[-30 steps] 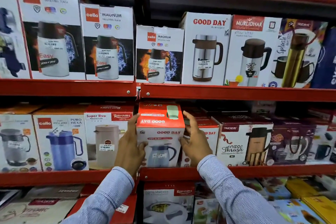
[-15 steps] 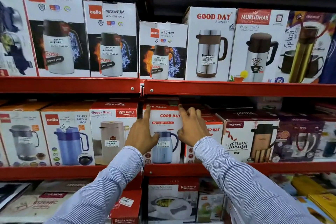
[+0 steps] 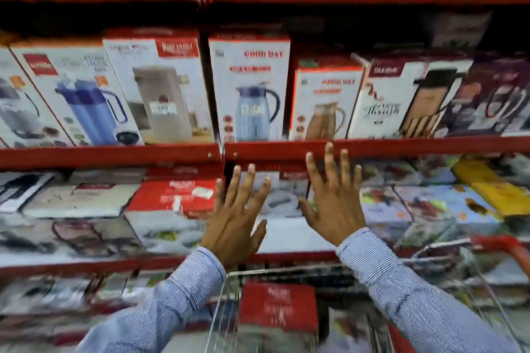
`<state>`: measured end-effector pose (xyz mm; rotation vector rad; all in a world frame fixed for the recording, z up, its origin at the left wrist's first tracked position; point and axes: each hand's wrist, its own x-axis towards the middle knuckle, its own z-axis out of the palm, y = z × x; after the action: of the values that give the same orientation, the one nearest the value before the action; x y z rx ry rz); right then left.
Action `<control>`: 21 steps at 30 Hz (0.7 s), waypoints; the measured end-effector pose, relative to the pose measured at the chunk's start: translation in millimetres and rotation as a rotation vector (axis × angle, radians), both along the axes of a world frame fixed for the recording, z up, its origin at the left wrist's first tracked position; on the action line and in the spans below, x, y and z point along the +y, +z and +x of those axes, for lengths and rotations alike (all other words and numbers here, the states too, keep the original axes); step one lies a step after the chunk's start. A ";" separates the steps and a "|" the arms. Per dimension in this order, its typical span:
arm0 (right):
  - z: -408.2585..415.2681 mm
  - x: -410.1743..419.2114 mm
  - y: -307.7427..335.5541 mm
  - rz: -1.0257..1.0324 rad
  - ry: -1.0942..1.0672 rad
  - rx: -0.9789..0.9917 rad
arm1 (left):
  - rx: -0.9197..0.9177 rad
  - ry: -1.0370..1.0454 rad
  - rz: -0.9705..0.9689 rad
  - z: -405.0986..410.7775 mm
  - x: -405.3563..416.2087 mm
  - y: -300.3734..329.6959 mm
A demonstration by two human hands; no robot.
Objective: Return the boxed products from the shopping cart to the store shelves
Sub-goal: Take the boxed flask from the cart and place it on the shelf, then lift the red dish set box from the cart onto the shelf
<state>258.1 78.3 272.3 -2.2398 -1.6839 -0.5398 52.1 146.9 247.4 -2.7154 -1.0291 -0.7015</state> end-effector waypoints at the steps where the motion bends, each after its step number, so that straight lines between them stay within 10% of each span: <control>1: 0.7 -9.0 -19.8 -0.043 -0.012 0.029 | 0.018 -0.001 -0.053 -2.7 -5.7 -18.3; 14: -6.1 -97.4 -240.6 -0.669 -0.289 1.028 | 0.091 0.329 -1.261 -27.1 -70.8 -209.0; 21: -8.7 -94.5 -312.0 -0.665 -0.410 1.443 | -0.090 0.456 -1.501 -11.8 -53.6 -262.2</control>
<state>249.4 -16.3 -39.7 -2.2232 -0.6104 1.4436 40.3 93.3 -14.8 -3.0516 -2.9410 0.2271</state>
